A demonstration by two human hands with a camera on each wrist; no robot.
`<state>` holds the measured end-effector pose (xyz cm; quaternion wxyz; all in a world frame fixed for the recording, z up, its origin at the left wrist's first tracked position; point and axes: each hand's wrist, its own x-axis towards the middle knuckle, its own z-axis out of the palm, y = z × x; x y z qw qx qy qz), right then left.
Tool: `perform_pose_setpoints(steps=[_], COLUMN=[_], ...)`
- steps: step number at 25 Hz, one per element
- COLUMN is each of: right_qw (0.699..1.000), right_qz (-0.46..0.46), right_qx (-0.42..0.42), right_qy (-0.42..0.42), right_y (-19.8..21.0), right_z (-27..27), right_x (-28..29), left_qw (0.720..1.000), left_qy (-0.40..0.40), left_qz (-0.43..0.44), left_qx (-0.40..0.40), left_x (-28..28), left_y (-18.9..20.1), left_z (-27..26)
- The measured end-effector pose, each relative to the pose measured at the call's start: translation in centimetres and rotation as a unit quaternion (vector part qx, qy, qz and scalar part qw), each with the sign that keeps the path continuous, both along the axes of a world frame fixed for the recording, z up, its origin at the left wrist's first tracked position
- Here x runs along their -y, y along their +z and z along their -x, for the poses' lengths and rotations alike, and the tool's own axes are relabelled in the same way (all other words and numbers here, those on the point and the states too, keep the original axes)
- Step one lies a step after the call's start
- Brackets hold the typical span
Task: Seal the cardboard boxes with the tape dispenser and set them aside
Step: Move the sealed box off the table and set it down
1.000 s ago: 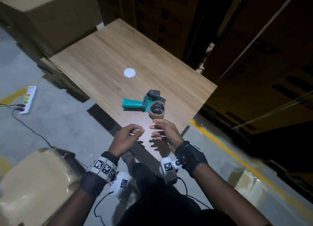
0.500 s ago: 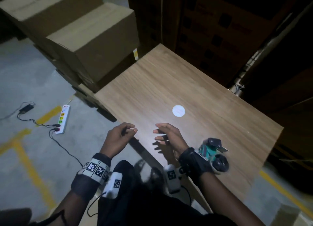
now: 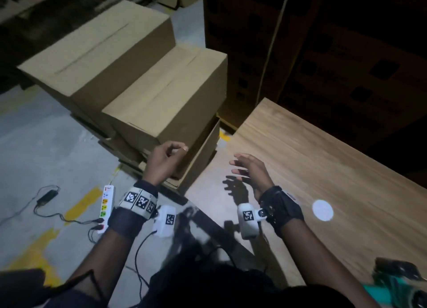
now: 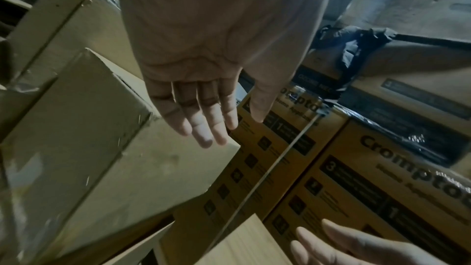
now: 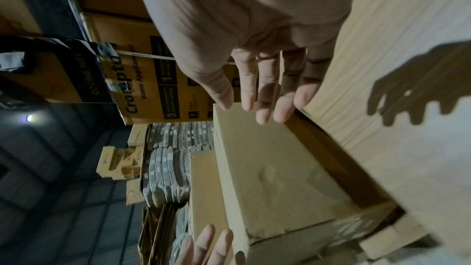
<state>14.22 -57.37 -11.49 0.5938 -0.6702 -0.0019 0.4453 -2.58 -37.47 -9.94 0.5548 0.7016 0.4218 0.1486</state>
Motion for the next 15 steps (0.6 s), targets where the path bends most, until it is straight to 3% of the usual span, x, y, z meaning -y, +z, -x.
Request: perform_pose_setpoints(steps=[5,8,11,15], right_qw=[0.999,0.998,0.998,0.998], right_qz=[0.005,0.016,0.031,0.045], right_qx=[0.009,0.016,0.016,0.017], right_qy=[-0.045,-0.05,-0.06,-0.042], right_y=[0.5,0.1,-0.5,-2.4], right_z=[1.1,1.1,1.3,2.7], right_x=[-13.1,-18.7,-22.6,-27.0], left_qw=[1.0,0.998,0.995,0.978], left_qy=[0.001,0.056,0.087,0.045], left_qz=[-0.014,-0.003,-0.013,-0.056], left_qx=[0.021,0.036,-0.047,-0.196], left_x=[-14.4,-21.7,-27.5,-30.2], left_y=[1.6,1.4,-0.1,-1.8], left_z=[-0.7,-1.9,-3.1,-3.4])
